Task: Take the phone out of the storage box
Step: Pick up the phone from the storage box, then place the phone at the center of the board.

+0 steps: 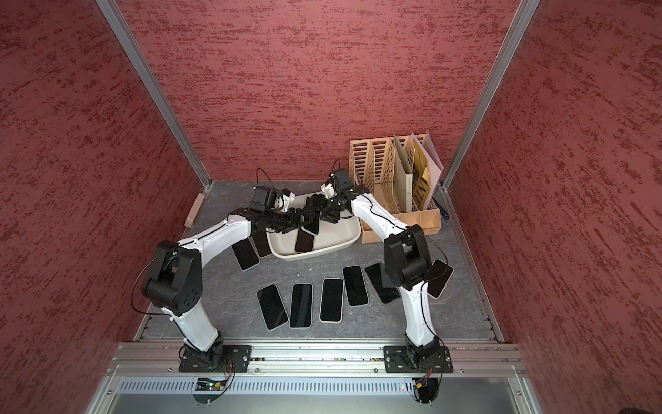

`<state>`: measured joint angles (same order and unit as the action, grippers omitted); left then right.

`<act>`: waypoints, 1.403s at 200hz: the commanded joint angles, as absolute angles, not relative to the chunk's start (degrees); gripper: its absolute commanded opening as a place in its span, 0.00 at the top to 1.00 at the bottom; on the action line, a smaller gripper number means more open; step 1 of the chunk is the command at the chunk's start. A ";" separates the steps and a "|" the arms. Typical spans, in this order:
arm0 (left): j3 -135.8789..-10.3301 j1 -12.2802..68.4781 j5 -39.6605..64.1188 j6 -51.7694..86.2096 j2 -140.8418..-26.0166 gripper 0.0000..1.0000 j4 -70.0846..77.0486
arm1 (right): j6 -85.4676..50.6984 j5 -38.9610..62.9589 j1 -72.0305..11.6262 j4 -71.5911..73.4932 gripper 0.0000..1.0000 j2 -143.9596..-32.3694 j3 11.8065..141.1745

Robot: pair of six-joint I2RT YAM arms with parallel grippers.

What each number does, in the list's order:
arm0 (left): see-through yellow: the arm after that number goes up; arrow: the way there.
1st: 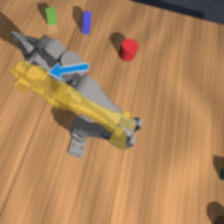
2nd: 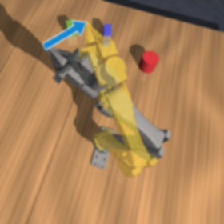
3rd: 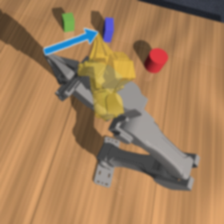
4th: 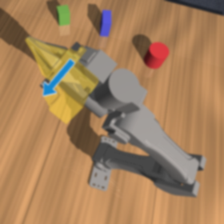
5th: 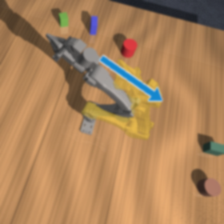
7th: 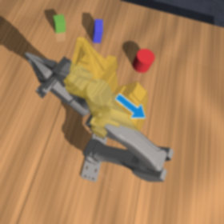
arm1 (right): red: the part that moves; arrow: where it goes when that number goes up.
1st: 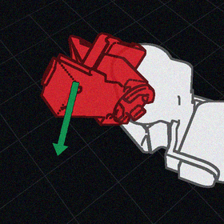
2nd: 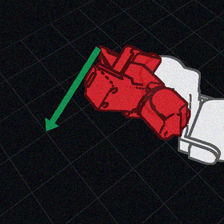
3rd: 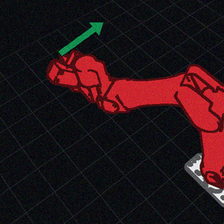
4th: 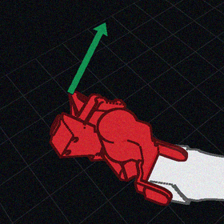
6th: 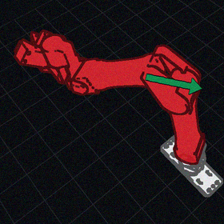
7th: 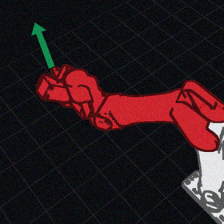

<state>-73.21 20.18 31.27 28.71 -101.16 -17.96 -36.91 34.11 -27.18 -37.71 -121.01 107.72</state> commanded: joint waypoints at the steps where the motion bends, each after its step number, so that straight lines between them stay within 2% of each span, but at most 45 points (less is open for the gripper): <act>1: -74.09 20.55 31.88 29.48 -102.28 0.57 -16.50 | -37.89 36.40 -28.53 -34.48 0.35 -118.42 106.64; 17: -74.05 20.55 33.06 30.79 -102.86 0.80 -16.20 | -37.98 36.32 -29.30 -34.37 0.35 -118.09 106.24; 39: -72.59 20.27 33.73 31.87 -102.04 1.00 -16.26 | -38.00 36.16 -29.88 -34.49 0.29 -117.95 106.19; 60: -68.37 18.51 34.06 33.90 -97.96 1.00 -15.28 | -37.11 33.03 -29.88 -36.07 0.13 -117.39 107.01; 62: -67.83 18.19 34.09 34.16 -97.46 1.00 -15.18 | -36.92 32.58 -29.88 -36.28 0.05 -117.28 107.17; 66: -66.72 17.57 34.35 34.68 -96.31 1.00 -15.10 | -36.41 31.62 -29.88 -36.84 0.02 -117.22 107.68; 95: -55.93 10.31 34.06 37.42 -83.47 1.00 -16.82 | -32.53 26.12 -29.85 -41.85 0.02 -117.76 112.15; 126: -47.22 -0.40 25.21 34.81 -67.90 1.00 -29.14 | -32.46 25.99 -30.12 -42.58 0.02 -119.79 113.65; 148: -43.27 -6.41 22.48 34.58 -62.77 1.00 -32.34 | -32.50 26.23 -31.27 -42.09 0.02 -121.75 114.27; 198: -41.15 -11.45 22.14 31.35 -68.07 1.00 -30.74 | -25.14 19.57 -35.10 -57.08 0.02 -131.01 126.57; 218: -39.99 -14.34 24.84 30.04 -71.46 1.00 -27.60 | -24.70 19.49 -35.42 -56.77 0.02 -130.67 125.60; 280: -39.38 -18.61 24.38 23.81 -76.96 1.00 -25.83 | -23.73 18.87 -35.43 -55.91 0.01 -129.69 121.23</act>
